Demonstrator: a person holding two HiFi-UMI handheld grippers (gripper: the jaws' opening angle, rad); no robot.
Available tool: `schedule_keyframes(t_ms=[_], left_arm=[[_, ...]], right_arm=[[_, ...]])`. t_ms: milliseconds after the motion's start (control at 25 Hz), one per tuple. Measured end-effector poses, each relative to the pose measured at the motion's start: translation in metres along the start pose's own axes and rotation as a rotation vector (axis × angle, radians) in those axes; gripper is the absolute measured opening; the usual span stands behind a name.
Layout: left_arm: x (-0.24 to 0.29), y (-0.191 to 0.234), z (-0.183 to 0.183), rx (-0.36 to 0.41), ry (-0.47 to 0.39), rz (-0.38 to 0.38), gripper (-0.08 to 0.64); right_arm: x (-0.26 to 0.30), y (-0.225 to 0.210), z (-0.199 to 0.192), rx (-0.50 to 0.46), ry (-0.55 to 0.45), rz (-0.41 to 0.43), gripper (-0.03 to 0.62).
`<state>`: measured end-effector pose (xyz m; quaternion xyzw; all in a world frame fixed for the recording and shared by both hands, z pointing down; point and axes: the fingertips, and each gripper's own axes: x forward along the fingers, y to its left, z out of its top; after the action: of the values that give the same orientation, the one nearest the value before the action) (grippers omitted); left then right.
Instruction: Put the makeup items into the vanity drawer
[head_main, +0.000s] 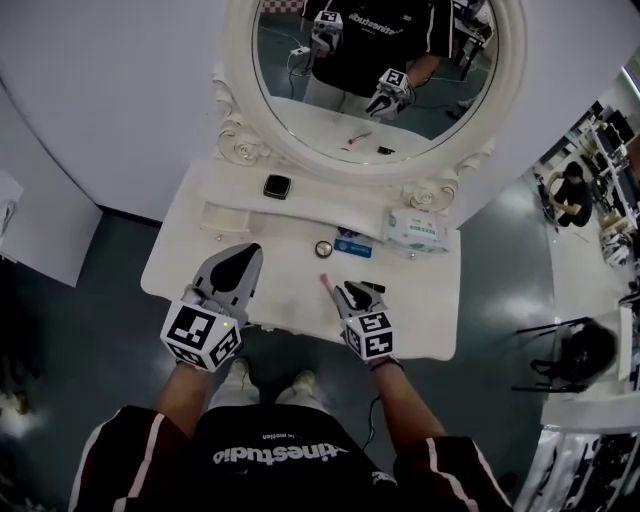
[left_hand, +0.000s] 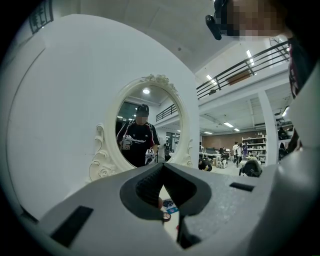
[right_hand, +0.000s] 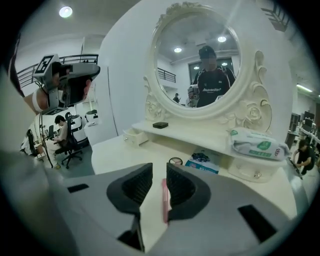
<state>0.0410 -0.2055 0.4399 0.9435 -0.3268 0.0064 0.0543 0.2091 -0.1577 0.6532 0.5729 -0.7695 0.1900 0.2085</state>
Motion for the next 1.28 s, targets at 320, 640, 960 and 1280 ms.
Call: schedule_keyframes(t_ms=[320,640,960,1280], left_arm=[[-0.002,0.002,-0.008,0.008,0.019,0.037,0.003],[-0.002,0.003,-0.014,0.015,0.048,0.062,0.003],[0.0,-0.003,-0.019,0.029,0.071,0.051,0.003],[0.0,-0.003,-0.015,0.046,0.074,0.054,0.003]], right_arm=[[0.03,-0.004,-0.046,-0.009,0.106,0.025,0.098],[0.052,-0.007,-0.077,-0.024,0.172,0.038,0.1],[0.065,-0.01,-0.092,-0.023,0.211,0.045,0.097],[0.075,-0.01,-0.093,-0.05,0.276,0.057,0.091]])
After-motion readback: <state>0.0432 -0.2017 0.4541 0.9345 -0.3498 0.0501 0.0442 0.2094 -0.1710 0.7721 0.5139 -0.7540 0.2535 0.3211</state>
